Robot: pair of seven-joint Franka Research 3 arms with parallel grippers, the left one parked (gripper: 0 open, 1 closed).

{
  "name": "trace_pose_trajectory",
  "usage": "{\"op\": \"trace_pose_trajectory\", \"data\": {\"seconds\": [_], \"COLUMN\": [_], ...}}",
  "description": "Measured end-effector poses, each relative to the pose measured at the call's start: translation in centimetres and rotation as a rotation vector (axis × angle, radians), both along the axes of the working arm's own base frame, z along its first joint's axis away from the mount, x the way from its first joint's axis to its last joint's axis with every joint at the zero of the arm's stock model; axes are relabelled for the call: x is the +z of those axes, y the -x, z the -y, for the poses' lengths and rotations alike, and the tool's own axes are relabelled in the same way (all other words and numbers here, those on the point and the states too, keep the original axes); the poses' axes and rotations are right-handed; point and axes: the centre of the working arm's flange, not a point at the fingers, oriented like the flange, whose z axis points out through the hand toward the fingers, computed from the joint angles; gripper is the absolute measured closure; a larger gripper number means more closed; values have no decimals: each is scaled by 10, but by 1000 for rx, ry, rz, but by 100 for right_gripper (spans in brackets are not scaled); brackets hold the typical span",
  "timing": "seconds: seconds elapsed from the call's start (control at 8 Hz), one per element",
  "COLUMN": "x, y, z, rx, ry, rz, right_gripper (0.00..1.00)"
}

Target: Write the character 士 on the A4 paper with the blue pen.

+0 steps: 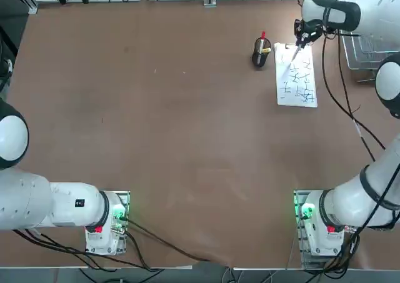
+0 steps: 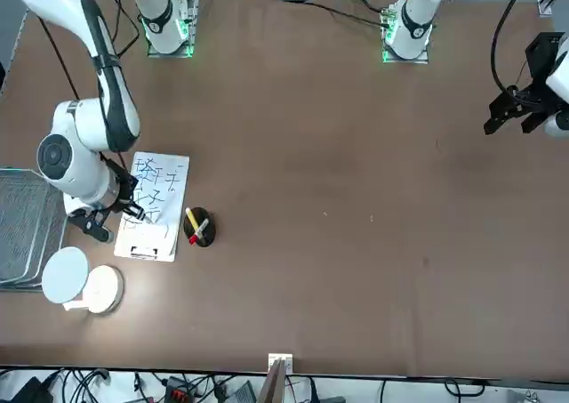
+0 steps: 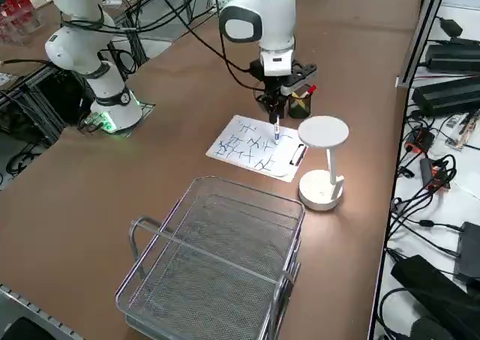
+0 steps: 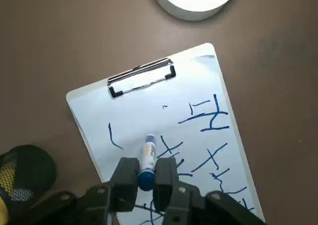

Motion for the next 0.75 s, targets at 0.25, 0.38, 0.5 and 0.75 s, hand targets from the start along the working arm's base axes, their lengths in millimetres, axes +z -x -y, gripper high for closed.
{"op": "trace_pose_trajectory", "data": {"seconds": [0.25, 0.38, 0.5, 0.75], "x": [-1, -1, -1, -2], "y": [1, 0, 0, 0], "z": [0, 0, 0, -1], "rx": [-10, -24, -39, -58], "ry": [0, 0, -1, -2], "rz": [1, 4, 8, 15], "right_gripper": [81, 81, 81, 81]}}
